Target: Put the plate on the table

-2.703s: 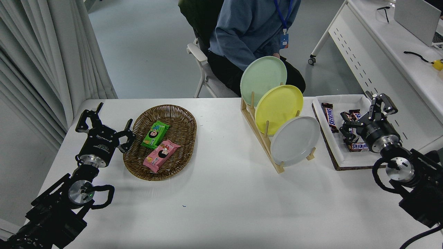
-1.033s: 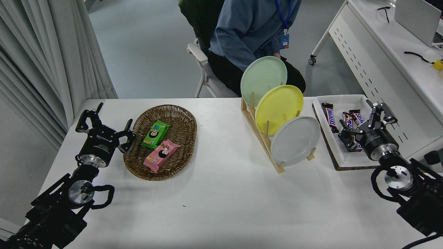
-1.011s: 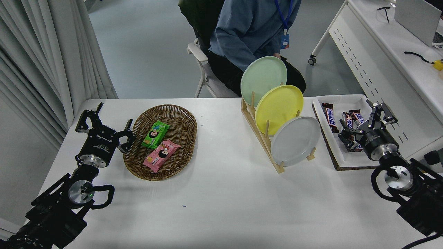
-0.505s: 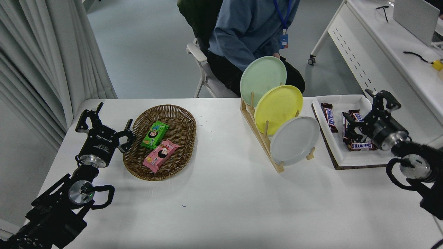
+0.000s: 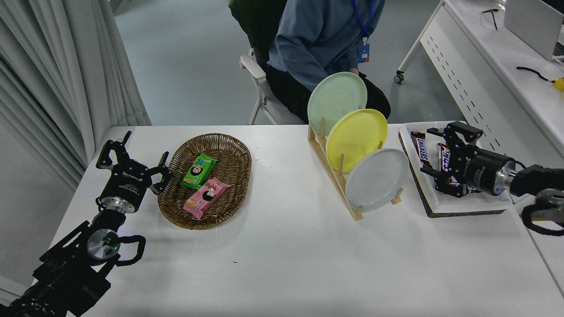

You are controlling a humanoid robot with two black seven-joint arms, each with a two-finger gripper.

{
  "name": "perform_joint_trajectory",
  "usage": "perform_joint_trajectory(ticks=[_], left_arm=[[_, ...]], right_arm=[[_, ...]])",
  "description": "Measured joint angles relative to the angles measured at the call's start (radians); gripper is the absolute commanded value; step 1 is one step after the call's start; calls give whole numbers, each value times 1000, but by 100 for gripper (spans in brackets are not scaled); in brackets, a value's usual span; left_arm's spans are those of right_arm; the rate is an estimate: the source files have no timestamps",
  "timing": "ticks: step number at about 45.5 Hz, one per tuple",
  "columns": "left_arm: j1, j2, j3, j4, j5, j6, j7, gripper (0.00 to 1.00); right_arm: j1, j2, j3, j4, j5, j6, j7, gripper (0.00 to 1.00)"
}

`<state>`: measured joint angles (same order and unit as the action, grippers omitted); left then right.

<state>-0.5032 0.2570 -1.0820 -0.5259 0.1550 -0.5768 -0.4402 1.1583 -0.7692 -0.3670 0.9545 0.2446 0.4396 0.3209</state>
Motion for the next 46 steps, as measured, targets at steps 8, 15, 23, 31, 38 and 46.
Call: perform_joint_trajectory(ticks=[8, 15, 23, 31, 38, 46], left_arm=[[0, 0, 0, 0, 0, 0, 0, 100], [0, 0, 0, 0, 0, 0, 0, 100], [0, 0, 0, 0, 0, 0, 0, 100], [0, 1, 0, 0, 0, 0, 0, 100], [0, 1, 0, 0, 0, 0, 0, 100], [0, 0, 0, 0, 0, 0, 0, 100]], right_arm=[[85, -30, -123, 57, 17, 21, -1, 99], [160, -36, -219, 90, 42, 23, -18, 99], [207, -32, -268, 112, 120, -3, -123, 99], [221, -16, -247, 120, 163, -33, -184, 99], [215, 14, -192, 121, 186, -52, -211, 99], [193, 57, -120, 92, 204, -76, -271, 99]])
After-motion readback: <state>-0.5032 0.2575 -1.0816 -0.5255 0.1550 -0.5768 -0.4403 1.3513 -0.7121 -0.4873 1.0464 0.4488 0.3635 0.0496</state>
